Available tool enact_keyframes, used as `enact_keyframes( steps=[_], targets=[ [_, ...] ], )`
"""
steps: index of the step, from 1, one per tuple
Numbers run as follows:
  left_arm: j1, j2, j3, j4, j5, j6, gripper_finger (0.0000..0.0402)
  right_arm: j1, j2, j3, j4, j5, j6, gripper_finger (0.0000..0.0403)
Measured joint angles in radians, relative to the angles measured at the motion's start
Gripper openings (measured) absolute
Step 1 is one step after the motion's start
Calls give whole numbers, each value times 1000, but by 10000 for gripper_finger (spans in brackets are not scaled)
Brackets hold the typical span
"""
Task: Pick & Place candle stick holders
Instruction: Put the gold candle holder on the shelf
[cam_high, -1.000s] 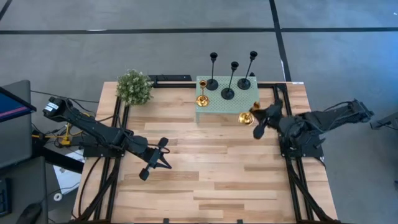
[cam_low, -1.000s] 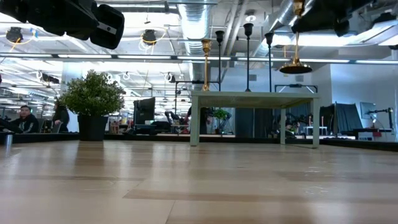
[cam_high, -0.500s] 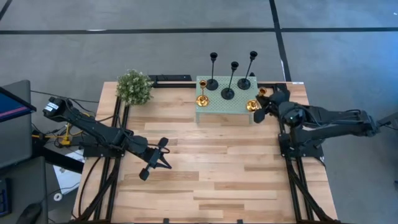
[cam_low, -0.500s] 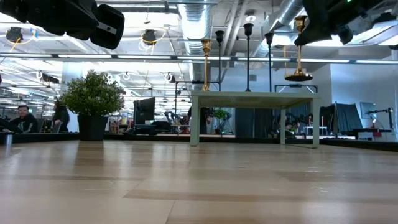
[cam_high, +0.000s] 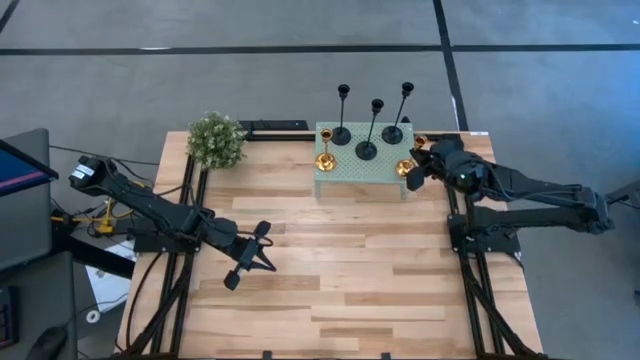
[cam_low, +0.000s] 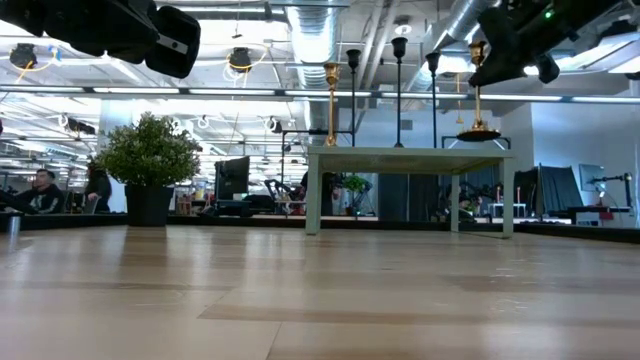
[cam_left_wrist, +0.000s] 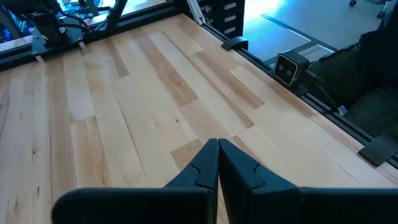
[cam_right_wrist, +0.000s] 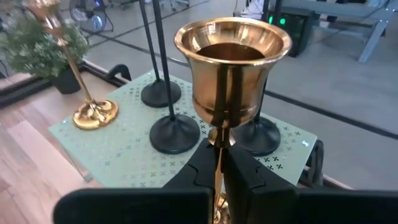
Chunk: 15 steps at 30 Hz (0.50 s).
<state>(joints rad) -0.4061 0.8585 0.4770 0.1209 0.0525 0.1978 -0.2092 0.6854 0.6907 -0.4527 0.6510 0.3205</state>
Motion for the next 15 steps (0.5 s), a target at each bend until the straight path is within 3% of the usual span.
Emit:
enact_keyframes(
  steps=[10, 15],
  targets=[
    [0, 0, 0, 1, 0, 0, 10, -85, 46, 0, 97, -57, -69, 0],
    [0, 0, 0, 1, 0, 7, 10, -133, 57, -13, 89, -133, -69, 0]
  ],
)
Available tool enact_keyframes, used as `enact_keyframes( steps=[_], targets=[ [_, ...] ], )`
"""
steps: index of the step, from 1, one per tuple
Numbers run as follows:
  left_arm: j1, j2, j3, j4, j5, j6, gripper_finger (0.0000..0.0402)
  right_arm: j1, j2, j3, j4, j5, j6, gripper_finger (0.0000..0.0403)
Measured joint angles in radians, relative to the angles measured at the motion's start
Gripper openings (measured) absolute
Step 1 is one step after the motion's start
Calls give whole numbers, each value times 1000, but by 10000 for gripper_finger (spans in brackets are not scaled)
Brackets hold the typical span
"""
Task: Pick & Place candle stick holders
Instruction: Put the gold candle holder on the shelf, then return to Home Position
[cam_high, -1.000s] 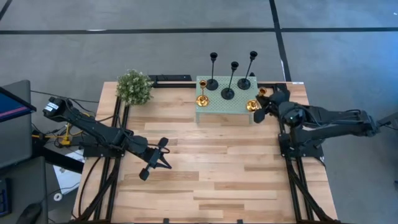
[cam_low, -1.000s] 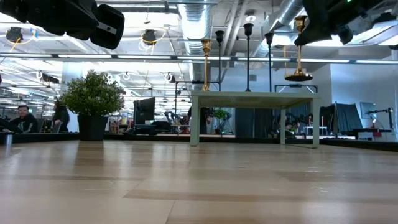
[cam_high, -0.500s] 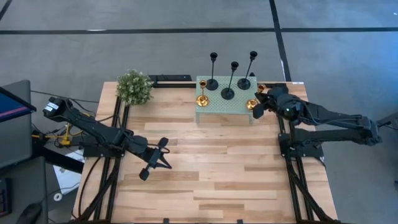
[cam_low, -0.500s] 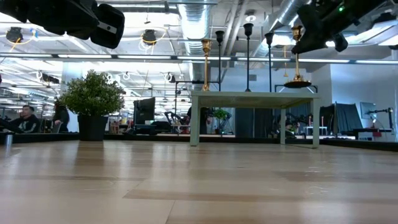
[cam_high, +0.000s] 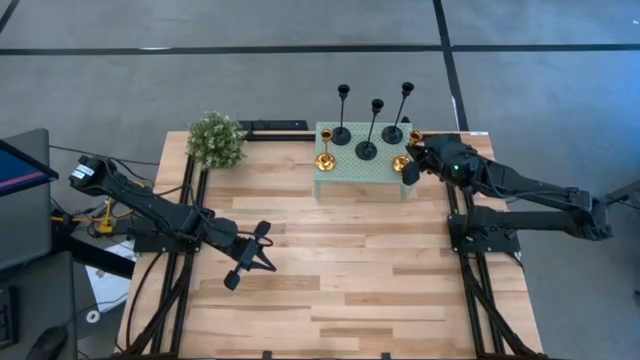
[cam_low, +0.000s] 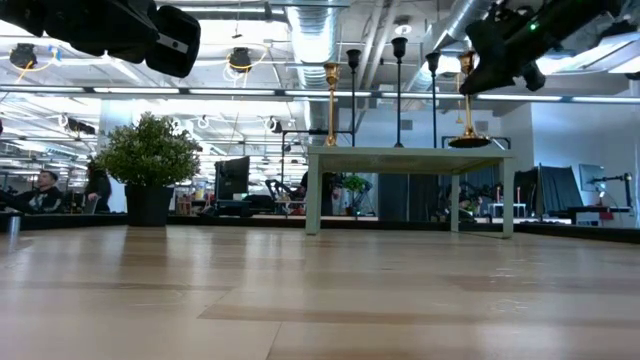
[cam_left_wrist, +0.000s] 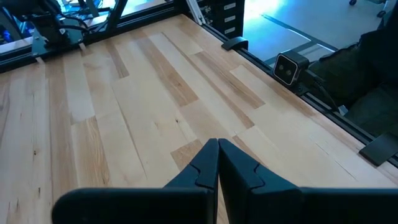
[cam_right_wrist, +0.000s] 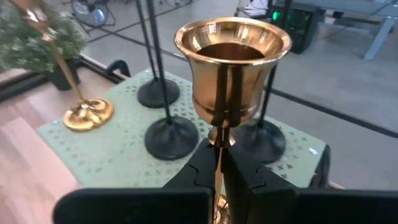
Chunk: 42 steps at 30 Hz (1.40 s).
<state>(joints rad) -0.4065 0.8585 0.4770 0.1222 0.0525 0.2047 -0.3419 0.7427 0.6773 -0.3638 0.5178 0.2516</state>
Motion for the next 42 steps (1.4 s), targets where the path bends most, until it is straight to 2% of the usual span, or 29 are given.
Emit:
enact_keyframes(
  steps=[6, 22, 33, 42],
  targets=[
    [0, 0, 0, 0, 0, 0, 10, -22, -3, -46, 67, 2, -16, 0],
    [0, 0, 0, 0, 0, 0, 10, -47, -4, -76, 69, -14, -27, 10],
    [0, 0, 0, 0, 0, 0, 10, -46, -2, -80, 56, -25, -42, 122],
    [0, 0, 0, 0, 0, 0, 10, -46, -2, -80, 57, -46, -42, 262]
  ],
)
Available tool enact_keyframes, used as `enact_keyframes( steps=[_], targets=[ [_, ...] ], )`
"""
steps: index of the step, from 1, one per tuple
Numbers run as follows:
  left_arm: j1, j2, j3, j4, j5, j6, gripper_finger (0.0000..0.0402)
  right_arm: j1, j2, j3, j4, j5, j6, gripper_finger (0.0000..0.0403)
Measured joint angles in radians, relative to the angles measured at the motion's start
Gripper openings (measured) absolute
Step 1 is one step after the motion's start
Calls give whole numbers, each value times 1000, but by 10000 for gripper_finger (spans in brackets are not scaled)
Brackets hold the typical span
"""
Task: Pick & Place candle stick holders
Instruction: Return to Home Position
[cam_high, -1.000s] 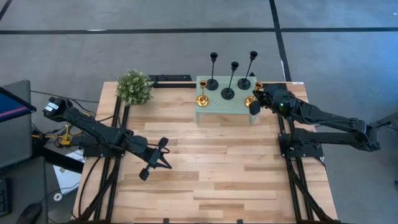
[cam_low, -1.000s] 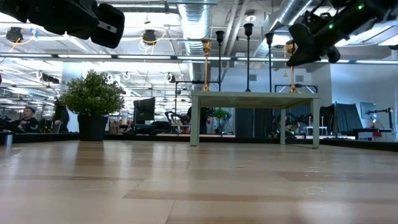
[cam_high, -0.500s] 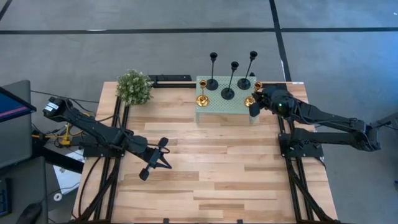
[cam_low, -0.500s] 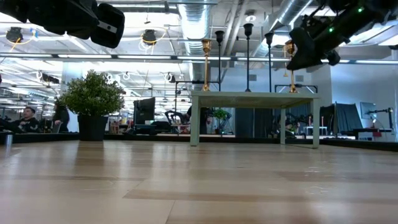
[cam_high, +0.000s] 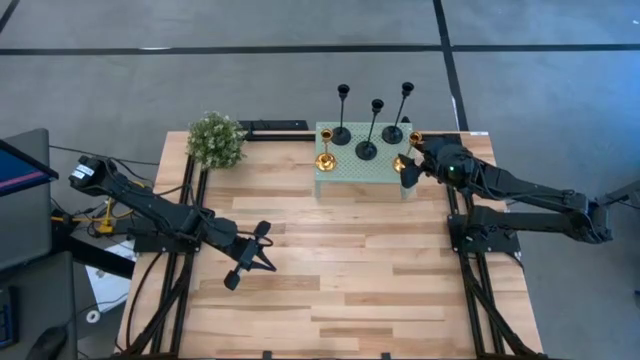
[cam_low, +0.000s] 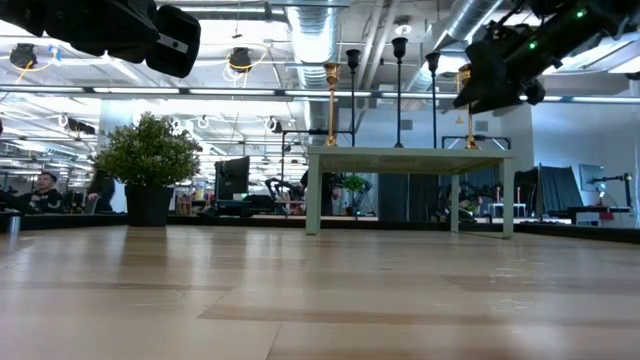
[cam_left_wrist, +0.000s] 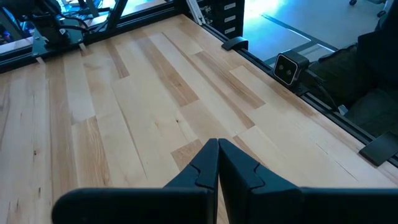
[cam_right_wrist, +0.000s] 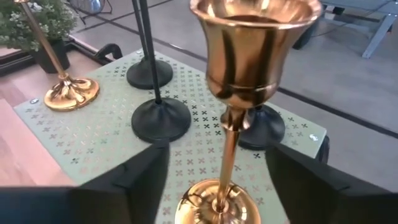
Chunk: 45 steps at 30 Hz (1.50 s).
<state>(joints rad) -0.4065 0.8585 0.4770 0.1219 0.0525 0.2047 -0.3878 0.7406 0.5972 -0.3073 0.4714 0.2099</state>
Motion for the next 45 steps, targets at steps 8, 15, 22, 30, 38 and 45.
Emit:
enact_keyframes(
  steps=[8, 15, 22, 30, 38, 45],
  targets=[
    [0, 0, 0, 0, 0, 0, 10, 1, -6, 0, -31, -37, 1, 327],
    [0, 0, 0, 0, 0, 0, 10, 42, -59, 2, -115, -109, 52, 331],
    [0, 0, 0, 0, 0, 0, 10, 99, -155, 2, -214, -206, 128, 325],
    [0, 0, 0, 0, 0, 0, 10, 167, -242, 57, -392, -338, 253, 325],
    [0, 0, 0, 0, 0, 0, 10, 269, -262, 58, -404, -426, 382, 325],
    [0, 0, 0, -1, 0, 0, 10, 378, -217, 58, -395, -418, 405, 325]
  ],
)
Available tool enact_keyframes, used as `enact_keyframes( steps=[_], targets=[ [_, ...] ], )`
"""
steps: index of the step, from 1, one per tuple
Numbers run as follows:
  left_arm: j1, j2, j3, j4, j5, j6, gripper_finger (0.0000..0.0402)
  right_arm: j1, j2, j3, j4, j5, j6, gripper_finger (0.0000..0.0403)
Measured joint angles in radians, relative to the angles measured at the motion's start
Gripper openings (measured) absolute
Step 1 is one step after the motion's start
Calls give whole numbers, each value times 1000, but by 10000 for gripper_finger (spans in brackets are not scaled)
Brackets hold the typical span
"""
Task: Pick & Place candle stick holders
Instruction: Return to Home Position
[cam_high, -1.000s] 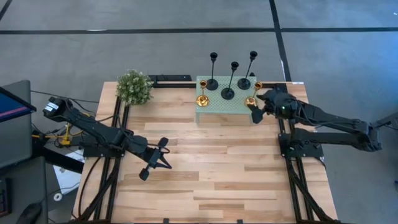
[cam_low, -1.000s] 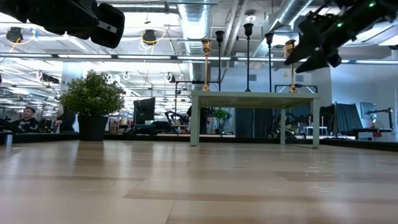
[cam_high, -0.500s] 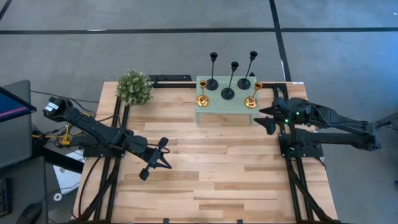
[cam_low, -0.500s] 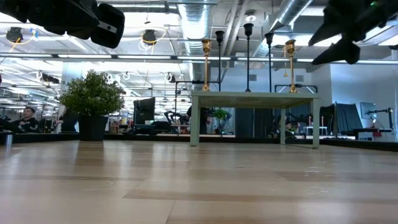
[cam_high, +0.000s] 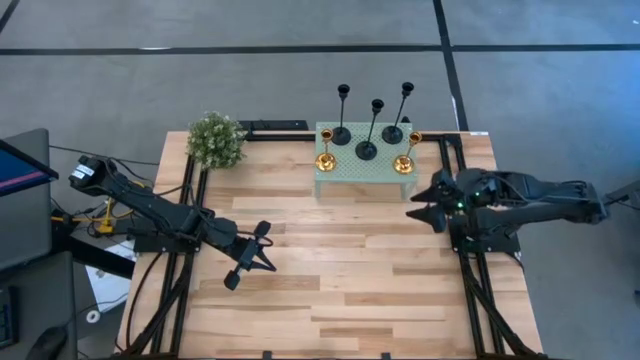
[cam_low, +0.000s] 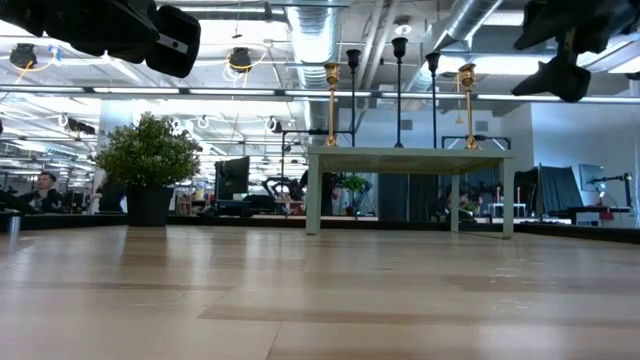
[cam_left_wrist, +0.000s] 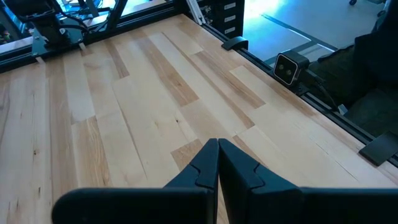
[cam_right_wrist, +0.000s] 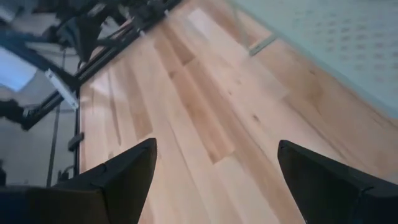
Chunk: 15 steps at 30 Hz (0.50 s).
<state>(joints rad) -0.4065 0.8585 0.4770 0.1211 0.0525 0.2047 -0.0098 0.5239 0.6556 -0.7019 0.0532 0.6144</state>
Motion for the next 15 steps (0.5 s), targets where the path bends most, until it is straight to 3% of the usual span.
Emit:
enact_keyframes(
  steps=[15],
  targets=[
    [0, 0, 0, 0, 0, 0, 10, 283, 157, 0, 156, 298, -23, 324]
  ],
)
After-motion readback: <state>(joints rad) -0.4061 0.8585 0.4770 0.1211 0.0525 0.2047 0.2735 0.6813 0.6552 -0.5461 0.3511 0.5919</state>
